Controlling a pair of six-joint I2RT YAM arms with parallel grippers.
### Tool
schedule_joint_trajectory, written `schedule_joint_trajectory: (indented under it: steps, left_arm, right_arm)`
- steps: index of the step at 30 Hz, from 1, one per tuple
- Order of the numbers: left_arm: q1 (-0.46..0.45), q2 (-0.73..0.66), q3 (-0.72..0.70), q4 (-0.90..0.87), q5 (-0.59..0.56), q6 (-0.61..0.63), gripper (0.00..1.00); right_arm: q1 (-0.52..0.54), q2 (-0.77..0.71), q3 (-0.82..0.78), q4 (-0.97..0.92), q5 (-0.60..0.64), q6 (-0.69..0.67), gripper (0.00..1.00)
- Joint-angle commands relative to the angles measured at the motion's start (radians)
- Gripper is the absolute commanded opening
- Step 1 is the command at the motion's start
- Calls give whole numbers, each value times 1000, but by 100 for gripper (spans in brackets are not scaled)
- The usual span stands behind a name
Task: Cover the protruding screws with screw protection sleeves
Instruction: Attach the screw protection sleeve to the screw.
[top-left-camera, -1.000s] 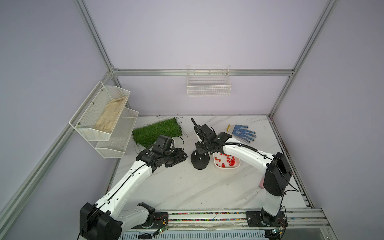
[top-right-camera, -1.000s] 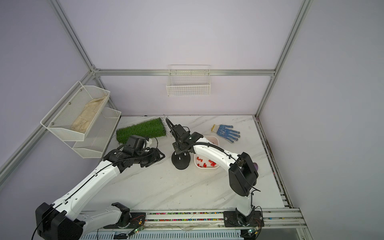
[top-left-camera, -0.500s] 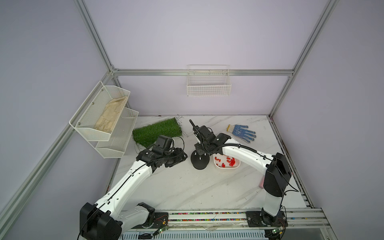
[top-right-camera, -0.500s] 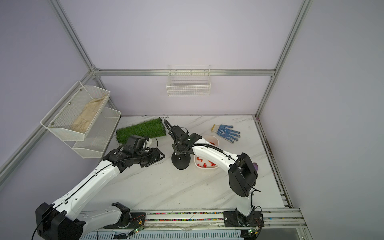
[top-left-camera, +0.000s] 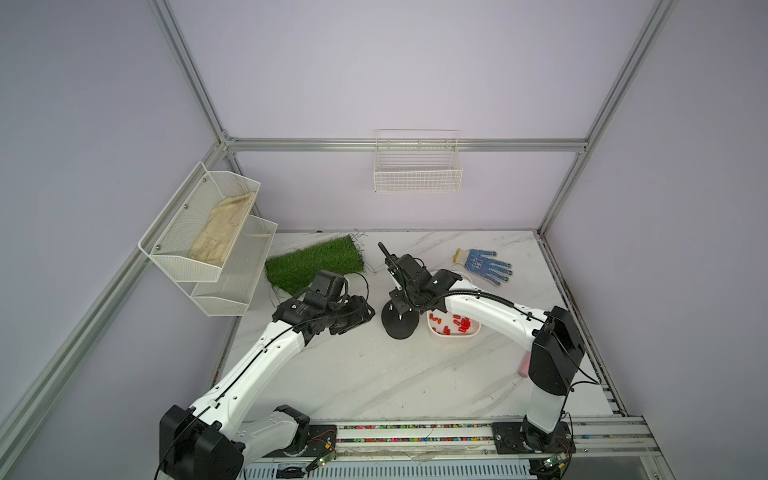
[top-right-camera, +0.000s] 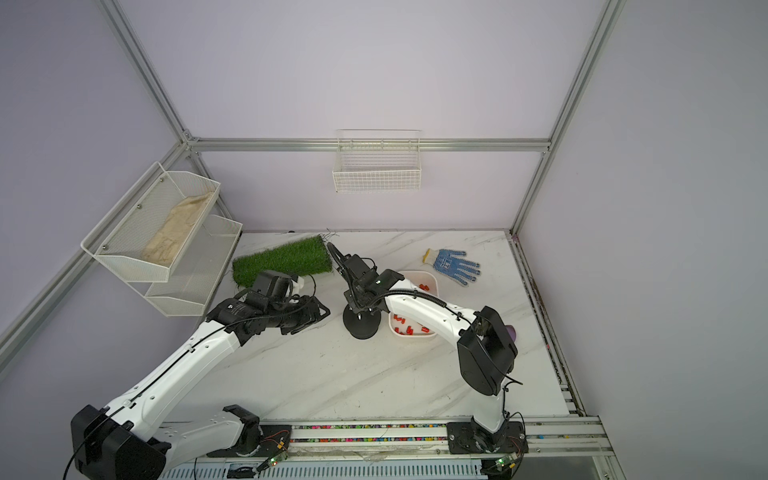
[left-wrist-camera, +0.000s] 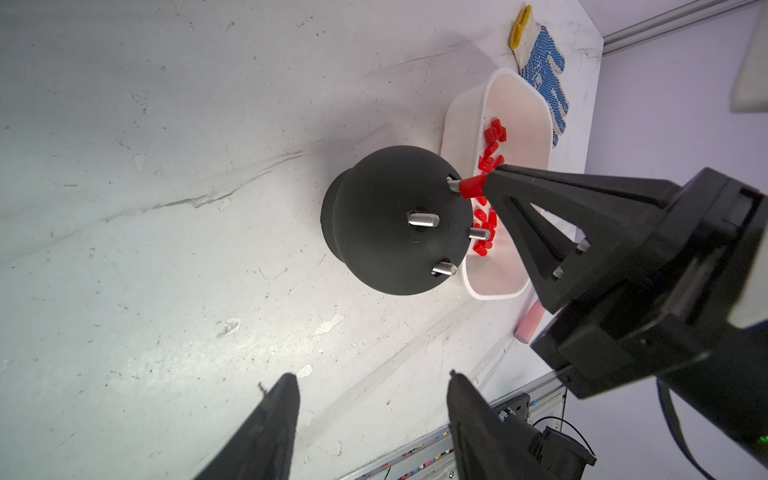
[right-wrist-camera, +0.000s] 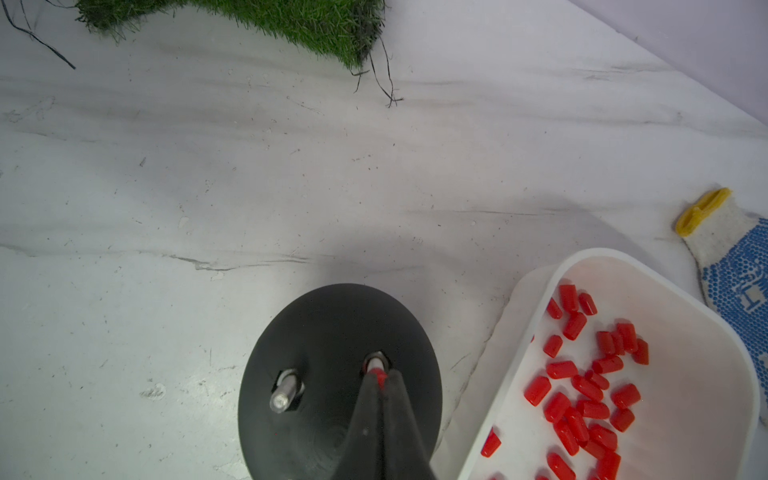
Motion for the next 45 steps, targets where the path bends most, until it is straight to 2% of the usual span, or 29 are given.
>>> schedule_joint_trajectory:
  steps: [1,17,23,30,38,45]
  left_arm:
    - [8,-24,-32,35,8,-8,58]
    - [8,-28,-37,36,10,-8,58]
    - [8,-34,-38,36,7,-9,58]
    - [8,-36,-40,37,8,-10,58]
    - [8,-35,-39,38,8,-8,59]
    - [8,-33,-33,39,10,-8,59]
  right_arm:
    - [14,-27,-15,13,-8,-13,5]
    - [14,-21,-38,35,-10,2,6]
    - [15,-20,-40,35,-13,7,8]
    - [15,-29,-30,37,-32,20,16]
    - [15,-42,-11,27,-26,23,15]
    - [9,-38,-30,28,-20,21,10]
